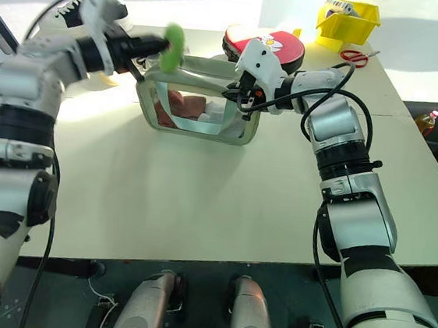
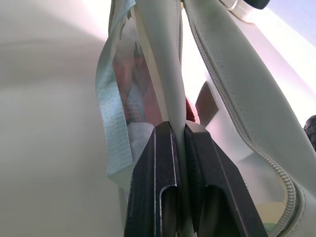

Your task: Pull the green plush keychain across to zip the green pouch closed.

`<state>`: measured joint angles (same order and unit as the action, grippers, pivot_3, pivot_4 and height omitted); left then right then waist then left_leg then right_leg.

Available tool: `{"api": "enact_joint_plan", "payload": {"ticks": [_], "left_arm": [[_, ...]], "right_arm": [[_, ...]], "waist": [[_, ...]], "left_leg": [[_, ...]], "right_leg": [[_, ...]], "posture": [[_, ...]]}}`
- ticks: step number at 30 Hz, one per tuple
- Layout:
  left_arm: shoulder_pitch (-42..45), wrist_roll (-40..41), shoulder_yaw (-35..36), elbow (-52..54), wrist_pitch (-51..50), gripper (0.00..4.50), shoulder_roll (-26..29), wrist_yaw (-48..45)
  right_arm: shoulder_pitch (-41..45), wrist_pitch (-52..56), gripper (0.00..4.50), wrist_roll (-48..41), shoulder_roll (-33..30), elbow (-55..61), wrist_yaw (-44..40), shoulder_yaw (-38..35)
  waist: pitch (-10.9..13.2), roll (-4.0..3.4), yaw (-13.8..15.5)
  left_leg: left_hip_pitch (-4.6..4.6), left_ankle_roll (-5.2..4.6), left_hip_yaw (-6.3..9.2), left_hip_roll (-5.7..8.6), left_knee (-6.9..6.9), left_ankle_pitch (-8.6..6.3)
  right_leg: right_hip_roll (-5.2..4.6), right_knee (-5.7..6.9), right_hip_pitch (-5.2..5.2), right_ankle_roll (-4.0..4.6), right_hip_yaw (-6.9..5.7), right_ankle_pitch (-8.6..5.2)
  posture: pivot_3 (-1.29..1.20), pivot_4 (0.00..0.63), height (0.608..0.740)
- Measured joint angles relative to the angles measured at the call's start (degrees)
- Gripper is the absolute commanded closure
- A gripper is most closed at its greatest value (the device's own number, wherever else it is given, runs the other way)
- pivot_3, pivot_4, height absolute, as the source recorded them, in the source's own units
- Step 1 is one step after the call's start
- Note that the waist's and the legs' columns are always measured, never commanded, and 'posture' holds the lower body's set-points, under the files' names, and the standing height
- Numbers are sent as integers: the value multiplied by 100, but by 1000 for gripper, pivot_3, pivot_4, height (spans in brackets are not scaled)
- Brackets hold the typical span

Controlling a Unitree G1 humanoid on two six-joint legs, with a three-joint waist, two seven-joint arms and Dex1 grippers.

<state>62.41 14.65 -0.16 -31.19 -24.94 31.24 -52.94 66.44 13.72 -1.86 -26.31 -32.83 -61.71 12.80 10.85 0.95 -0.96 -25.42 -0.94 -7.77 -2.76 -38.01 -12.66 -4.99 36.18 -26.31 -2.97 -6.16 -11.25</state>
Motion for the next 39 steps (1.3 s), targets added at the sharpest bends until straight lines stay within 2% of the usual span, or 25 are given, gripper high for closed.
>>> {"api": "enact_joint_plan", "payload": {"ticks": [2, 8, 11, 15, 19, 23, 26, 29, 32, 38, 39], "left_arm": [[-31, -94, -76, -131, 109, 3531, -20, 49], [137, -167, 47, -295, 190, 680, 137, 158], [154, -161, 61, -298, 180, 680, 319, -18], [188, -104, 117, -167, 54, 680, 930, -639], [-380, -39, 95, 445, 33, 680, 1368, -1278], [-882, -176, -112, 455, 103, 680, 1188, -1242], [-876, -341, -153, 303, 338, 1446, 913, -964], [-736, -471, -127, -52, 612, 3037, 736, -639], [-646, -502, -117, -246, 721, 4446, 679, -573], [-648, -503, -117, -200, 705, 4446, 724, -710], [-651, -503, -117, -163, 671, 4482, 734, -741]], "right_arm": [[-9, -2, 4500, -3, 13, 3, -1, 1], [-15, -4, 4500, -2, -1, 9, 3, -7], [-19, -5, 4500, -9, 2, 13, 3, -7], [-19, -30, 4500, -14, 8, 12, 13, -8], [-19, -33, 4500, -7, 14, 0, 46, -8], [-19, -32, 4500, -7, 16, -2, 56, -8], [-19, -32, 4500, -10, 40, 1, 54, -8], [-20, -31, 4500, -12, 41, 3, 48, -8], [-20, -28, 4500, -9, 42, 3, 55, -8], [-20, -29, 4500, -2, 41, -2, 81, -9], [-19, -31, 4120, -2, 42, -18, 109, -13]], "waist": [[0, 0, 0], [0, 0, 1], [0, 0, -4], [1, -1, -16], [0, -1, -2], [0, 0, 27], [0, 1, 14], [0, 0, 7], [0, 0, 4], [0, 0, 4], [0, 0, 3]], "left_leg": [[-2, -1, 1, -1, -1, 0], [-2, -4, 3, -2, -1, -2], [-2, -4, 3, -2, 0, -2], [-2, -5, 2, -3, 0, -3], [0, -5, 5, -8, 0, -4], [-6, -6, 9, -7, -4, -4], [-7, -8, 6, -6, -7, -4], [-6, -8, 5, -4, -6, -4], [-6, -8, 3, -4, -7, -4], [-6, -8, 4, -5, -7, -4], [-6, -8, 4, -5, -7, -4]], "right_leg": [[1, -1, -2, 0, 0, 0], [0, -1, -1, 0, 0, 0], [0, -1, -2, 0, 0, 0], [0, -1, -4, 1, 0, -1], [-3, -1, 0, 1, 0, -1], [-3, -1, 0, 2, 0, -1], [-2, -2, -1, 1, 0, -1], [1, 0, -2, 1, 0, -1], [0, 0, -2, 1, 0, -1], [0, 0, -2, 1, 0, -1], [0, 0, -2, 1, 0, -1]], "posture": [[0, 150, 740], [0, 150, 740], [0, 150, 740], [0, 150, 740], [0, 150, 740], [0, 150, 740], [0, 150, 740], [0, 150, 740], [0, 150, 740], [0, 150, 740], [0, 150, 740]]}}
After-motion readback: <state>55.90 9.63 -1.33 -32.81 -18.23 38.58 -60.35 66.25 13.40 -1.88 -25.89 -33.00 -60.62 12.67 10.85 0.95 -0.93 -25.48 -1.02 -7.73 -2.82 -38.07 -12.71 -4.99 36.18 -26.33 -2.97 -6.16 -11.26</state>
